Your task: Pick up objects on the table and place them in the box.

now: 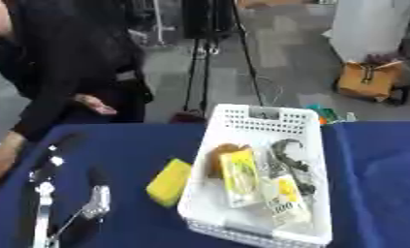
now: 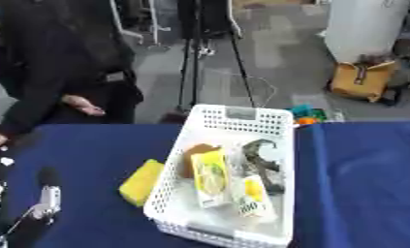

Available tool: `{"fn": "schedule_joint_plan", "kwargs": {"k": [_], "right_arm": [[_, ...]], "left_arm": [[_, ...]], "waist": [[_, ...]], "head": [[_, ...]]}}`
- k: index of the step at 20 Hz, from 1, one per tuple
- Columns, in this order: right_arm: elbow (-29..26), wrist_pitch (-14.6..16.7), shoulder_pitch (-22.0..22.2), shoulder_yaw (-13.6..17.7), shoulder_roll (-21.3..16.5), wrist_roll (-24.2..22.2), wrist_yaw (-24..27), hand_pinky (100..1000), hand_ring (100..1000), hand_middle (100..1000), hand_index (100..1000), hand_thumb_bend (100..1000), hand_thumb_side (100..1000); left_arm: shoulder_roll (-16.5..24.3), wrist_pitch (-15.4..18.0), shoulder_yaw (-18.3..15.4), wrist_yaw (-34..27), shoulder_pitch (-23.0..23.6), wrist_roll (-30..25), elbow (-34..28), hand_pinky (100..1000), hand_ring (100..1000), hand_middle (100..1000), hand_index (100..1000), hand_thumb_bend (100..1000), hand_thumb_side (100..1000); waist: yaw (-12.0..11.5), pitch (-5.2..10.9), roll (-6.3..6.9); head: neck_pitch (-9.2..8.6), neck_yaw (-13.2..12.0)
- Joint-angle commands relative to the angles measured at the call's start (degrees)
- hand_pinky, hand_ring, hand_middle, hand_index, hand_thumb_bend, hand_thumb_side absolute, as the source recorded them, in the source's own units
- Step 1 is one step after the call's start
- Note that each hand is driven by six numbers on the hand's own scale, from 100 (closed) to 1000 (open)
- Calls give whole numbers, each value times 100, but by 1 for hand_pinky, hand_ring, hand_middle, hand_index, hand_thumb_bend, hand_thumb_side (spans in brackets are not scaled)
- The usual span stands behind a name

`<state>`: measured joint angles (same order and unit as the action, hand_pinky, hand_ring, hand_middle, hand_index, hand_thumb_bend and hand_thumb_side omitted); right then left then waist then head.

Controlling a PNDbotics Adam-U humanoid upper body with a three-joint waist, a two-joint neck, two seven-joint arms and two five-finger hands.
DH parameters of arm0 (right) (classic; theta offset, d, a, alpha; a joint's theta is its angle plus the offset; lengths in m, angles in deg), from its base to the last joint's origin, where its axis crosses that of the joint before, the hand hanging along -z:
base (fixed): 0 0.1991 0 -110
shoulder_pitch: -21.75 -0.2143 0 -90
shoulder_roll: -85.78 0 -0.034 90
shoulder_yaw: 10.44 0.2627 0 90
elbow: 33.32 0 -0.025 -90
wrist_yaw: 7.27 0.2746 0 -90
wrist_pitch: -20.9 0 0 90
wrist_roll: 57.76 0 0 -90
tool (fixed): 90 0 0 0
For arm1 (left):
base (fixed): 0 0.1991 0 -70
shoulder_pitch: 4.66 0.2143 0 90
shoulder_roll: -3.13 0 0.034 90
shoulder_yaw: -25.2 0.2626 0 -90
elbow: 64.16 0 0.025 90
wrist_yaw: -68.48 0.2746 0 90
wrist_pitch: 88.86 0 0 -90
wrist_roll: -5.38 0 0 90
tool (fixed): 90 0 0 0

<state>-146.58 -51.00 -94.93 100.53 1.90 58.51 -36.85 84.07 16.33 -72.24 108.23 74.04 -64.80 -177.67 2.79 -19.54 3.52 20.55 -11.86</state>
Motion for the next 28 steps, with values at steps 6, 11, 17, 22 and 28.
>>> {"fn": "schedule_joint_plan", "kwargs": {"k": [6, 11, 17, 22, 28], "right_arm": [[-133, 2, -62, 3, -127, -12, 44, 562, 534, 509, 726, 100, 889], [-133, -6, -46, -2, -124, -14, 48, 563, 534, 509, 726, 100, 888], [-133, -9, -27, -16, -118, -32, 56, 563, 533, 508, 726, 100, 888], [-133, -8, -13, -29, -126, -56, 67, 564, 533, 508, 723, 100, 886], [-133, 1, -10, -34, -131, -70, 81, 565, 533, 508, 722, 100, 886]], "left_arm": [[187, -81, 46, 330, -65, -871, -108, 1000, 1000, 1000, 1000, 100, 582], [471, -277, 53, 931, -227, -2027, -108, 1000, 1000, 1000, 1000, 100, 448], [906, -907, 200, 881, -385, -2588, -108, 1000, 1000, 1000, 1000, 100, 485], [1584, -1478, 488, 389, -340, -2655, -108, 1000, 1000, 1000, 1000, 100, 657], [1990, -1594, 549, 276, -292, -2677, -108, 1000, 1000, 1000, 1000, 100, 662]], "waist": [[-15, 93, -21], [-4, 127, -9], [11, 161, 15], [43, 178, 50], [60, 182, 59]], "head": [[-27, -18], [4, -50], [49, -104], [76, -144], [95, -156]]}}
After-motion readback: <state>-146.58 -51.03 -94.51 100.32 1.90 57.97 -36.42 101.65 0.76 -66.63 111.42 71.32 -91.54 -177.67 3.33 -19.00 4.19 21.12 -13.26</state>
